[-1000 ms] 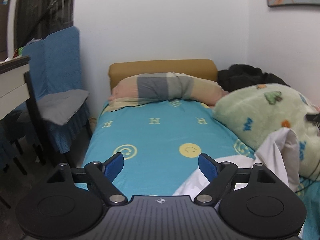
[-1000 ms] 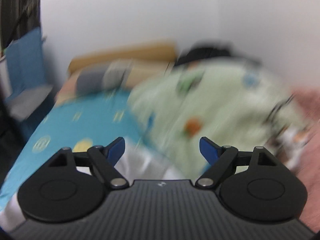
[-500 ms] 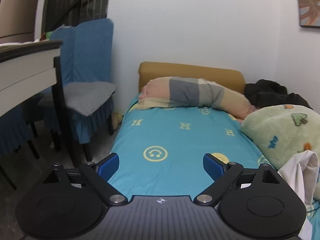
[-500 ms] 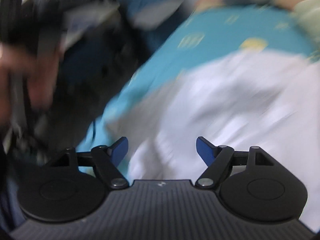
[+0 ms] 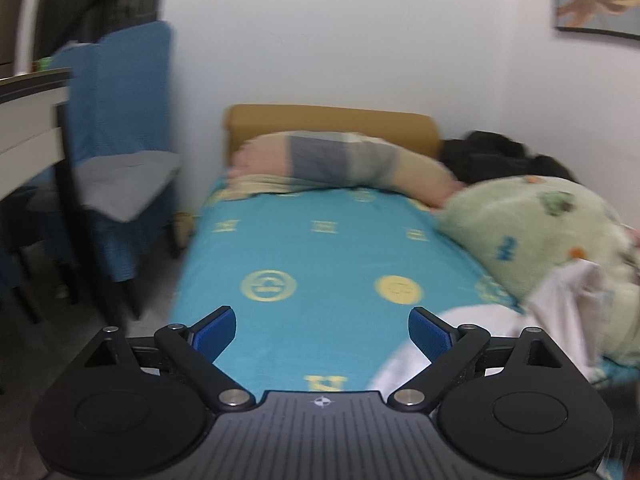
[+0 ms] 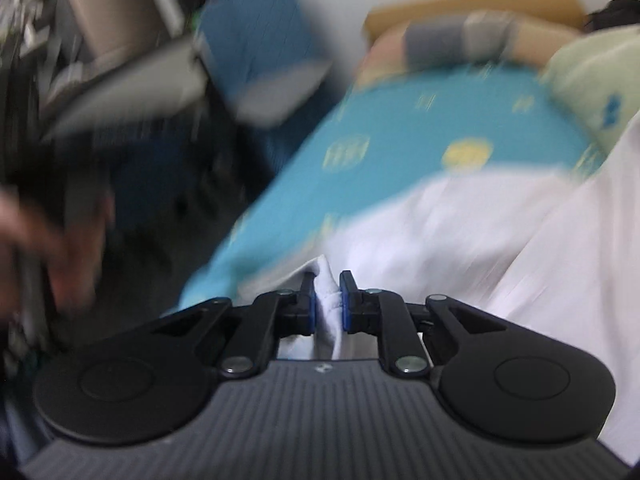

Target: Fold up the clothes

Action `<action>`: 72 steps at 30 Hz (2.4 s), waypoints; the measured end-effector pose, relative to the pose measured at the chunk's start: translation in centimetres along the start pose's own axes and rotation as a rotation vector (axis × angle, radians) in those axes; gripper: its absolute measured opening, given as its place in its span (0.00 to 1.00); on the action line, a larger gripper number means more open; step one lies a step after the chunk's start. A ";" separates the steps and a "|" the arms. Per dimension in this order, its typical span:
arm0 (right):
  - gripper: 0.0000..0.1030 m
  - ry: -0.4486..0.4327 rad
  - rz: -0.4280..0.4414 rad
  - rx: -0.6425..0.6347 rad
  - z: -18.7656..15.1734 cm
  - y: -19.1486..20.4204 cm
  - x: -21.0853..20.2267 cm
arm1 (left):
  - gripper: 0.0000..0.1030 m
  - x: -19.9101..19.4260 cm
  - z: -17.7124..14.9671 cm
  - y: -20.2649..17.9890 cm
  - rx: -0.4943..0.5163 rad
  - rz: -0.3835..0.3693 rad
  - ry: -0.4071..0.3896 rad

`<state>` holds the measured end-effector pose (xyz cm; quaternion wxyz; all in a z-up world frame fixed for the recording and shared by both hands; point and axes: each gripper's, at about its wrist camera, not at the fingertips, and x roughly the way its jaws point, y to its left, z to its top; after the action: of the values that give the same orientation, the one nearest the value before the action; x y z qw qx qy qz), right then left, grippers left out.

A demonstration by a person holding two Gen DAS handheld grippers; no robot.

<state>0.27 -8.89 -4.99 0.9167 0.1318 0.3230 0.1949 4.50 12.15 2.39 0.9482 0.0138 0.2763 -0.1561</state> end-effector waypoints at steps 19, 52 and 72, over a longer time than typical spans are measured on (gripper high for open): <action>0.15 -0.236 -0.052 0.176 4.8 -7.8 -6.5 | 0.85 2.3 -6.6 -16.5 0.360 -0.125 -0.049; 0.16 -0.494 -0.306 -0.220 5.1 -4.3 -10.4 | 0.96 -4.3 -2.7 -10.9 0.002 0.238 -0.433; 0.66 -0.041 -0.027 0.192 3.9 -9.6 -5.4 | 0.94 -6.3 -0.9 -7.6 -0.151 0.231 -0.410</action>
<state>1.53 -20.27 -2.62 0.9087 0.2188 0.3232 0.1478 -3.27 6.82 5.40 0.9944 -0.0577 0.0855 -0.0249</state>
